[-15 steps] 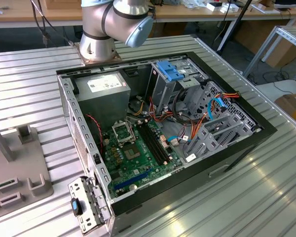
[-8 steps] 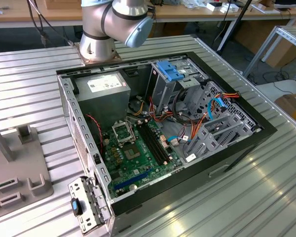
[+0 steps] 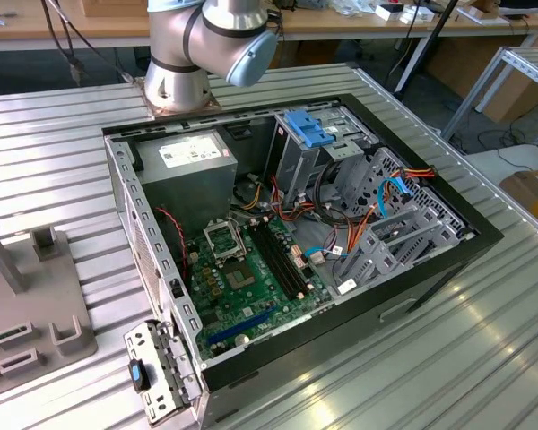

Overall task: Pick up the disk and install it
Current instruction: 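Reach for the disk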

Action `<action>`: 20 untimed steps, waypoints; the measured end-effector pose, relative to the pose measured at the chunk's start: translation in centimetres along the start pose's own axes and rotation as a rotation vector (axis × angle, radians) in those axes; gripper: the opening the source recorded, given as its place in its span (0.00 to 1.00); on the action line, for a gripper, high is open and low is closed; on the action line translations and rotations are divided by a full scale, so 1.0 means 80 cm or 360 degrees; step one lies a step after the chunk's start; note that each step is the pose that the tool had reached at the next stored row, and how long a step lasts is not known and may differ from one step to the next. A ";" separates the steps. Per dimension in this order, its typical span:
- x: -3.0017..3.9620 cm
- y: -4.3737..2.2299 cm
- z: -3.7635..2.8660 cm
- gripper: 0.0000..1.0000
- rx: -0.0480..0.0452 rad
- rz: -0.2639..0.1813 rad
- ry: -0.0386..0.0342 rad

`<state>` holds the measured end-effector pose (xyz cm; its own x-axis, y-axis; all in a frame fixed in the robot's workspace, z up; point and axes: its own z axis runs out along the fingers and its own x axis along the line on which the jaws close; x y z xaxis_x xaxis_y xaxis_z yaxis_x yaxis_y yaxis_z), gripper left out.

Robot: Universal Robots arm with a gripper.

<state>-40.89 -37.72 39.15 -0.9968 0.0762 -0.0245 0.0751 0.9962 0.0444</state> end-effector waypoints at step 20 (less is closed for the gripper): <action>0.0780 -0.0059 0.0002 0.11 0.0001 0.0000 0.0009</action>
<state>-47.15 -37.72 38.96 -0.9969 0.0763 -0.0191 0.0754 0.9962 0.0440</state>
